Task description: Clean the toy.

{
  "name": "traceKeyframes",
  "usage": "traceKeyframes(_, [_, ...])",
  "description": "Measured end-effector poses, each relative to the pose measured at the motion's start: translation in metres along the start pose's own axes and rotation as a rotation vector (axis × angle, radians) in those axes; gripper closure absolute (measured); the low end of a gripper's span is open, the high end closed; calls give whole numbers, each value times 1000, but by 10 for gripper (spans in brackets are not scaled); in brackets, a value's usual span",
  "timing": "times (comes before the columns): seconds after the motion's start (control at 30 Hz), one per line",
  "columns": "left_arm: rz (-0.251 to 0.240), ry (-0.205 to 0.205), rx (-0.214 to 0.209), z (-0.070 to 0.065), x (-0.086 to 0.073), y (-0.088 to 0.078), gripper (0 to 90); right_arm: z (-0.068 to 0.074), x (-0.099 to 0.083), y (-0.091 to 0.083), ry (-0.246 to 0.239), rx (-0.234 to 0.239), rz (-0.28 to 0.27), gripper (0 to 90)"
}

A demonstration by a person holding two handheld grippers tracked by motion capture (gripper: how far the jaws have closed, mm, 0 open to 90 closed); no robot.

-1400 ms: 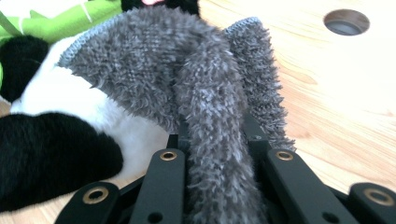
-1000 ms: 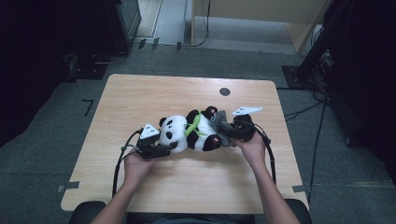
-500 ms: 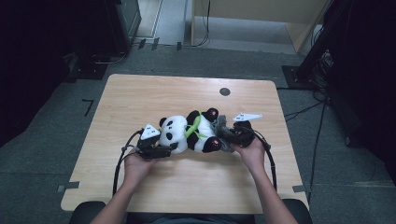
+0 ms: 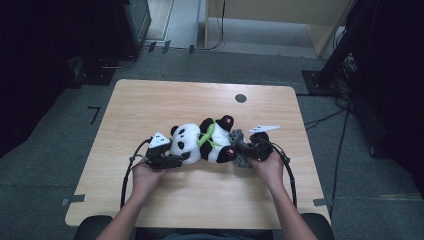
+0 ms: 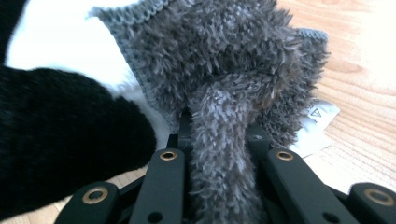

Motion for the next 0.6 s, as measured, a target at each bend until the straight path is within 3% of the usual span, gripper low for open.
traceKeyframes(0.07, [13, 18, 6, 1, 2, 0, 278, -2, -1, 1, 12, 5, 11, 765])
traceKeyframes(0.3, [11, 12, 0, 2, 2, 0, 277, -5, 2, -5, -17, -25, 22, 763])
traceKeyframes(0.6, [10, 16, 0, 1, 2, -1, 276, 0, 19, -33, -32, -52, -104, 763])
Point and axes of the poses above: each handheld gripper's, and its own axes: y roughly forward along the jaws, x roughly out of its top, z roughly to its left, the point moved 3 cm from there along y, roughly forward along the jaws, and after that the axes turned 4 degrees about x, right-handed, at the moved point
